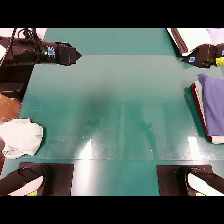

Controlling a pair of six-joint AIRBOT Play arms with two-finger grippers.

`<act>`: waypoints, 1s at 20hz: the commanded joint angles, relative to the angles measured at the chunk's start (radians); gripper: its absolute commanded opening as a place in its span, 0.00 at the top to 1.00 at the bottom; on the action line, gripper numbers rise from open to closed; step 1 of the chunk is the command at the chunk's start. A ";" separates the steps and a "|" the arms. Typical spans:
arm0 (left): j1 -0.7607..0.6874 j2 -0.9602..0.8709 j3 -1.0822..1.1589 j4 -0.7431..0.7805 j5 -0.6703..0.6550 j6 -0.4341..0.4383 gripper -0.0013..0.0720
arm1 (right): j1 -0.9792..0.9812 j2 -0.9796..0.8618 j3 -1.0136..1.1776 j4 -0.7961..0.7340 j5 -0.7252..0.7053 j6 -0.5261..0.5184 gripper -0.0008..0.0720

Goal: Fold the shirts.

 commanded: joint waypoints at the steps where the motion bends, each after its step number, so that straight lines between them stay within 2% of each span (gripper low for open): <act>1: 0.000 0.001 0.000 0.000 0.005 0.000 0.94 | 0.003 0.000 0.001 0.001 -0.002 0.000 0.97; 13: 0.000 0.000 0.000 0.000 0.007 0.000 0.94 | 0.003 0.000 0.001 0.001 0.002 0.000 0.97; 15: 0.001 0.000 0.000 0.012 0.090 0.002 0.94 | 0.003 0.000 0.001 0.001 0.011 0.000 0.97; 16: 0.011 0.003 0.005 0.023 0.078 0.000 0.94 | 0.003 0.000 0.001 0.000 0.018 0.000 0.97; 18: 0.055 0.031 0.013 0.054 -0.056 0.001 0.94 | 0.003 0.000 0.001 0.000 0.024 0.000 0.97; 20: 0.119 0.086 -0.002 0.186 -0.198 0.010 0.94 | 0.003 0.000 0.001 0.000 0.035 0.000 0.97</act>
